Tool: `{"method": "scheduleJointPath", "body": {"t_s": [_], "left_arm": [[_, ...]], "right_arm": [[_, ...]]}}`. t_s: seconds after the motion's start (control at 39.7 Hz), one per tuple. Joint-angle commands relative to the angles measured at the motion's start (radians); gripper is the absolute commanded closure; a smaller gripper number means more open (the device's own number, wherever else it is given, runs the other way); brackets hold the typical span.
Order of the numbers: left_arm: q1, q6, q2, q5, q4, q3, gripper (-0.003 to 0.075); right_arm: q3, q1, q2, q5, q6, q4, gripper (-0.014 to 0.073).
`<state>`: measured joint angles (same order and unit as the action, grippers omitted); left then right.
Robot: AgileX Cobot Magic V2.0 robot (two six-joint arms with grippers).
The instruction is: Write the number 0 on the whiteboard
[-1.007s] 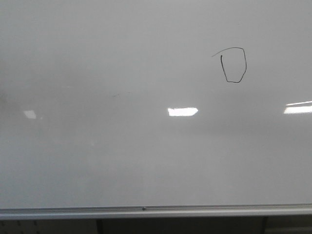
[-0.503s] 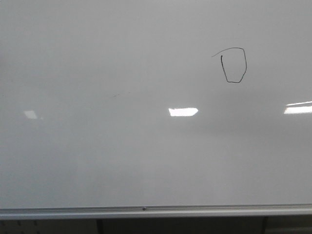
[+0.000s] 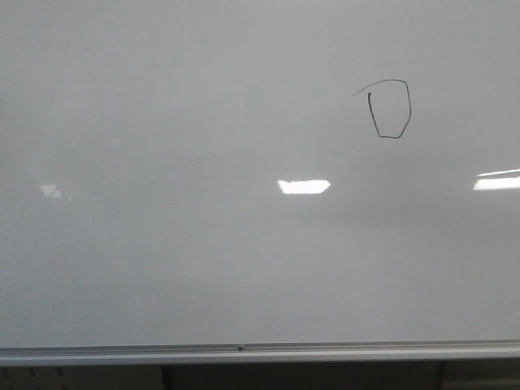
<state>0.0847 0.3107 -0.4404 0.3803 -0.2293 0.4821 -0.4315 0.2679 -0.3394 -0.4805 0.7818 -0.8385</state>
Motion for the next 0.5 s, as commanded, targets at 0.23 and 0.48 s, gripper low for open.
{"method": "scheduleJointPath", "body": {"t_s": [0.23,0.48], "left_arm": [[0.001,-0.010,0.214,-0.032,-0.017,-0.057,0.0740],[0.001,-0.010,0.228,-0.036,-0.018,-0.057,0.0740]], "right_arm": [[-0.025,0.000,-0.008,0.058,0.002,-0.025,0.0662],[-0.025,0.000,-0.008,0.058,0.002,-0.025,0.0662]]}}
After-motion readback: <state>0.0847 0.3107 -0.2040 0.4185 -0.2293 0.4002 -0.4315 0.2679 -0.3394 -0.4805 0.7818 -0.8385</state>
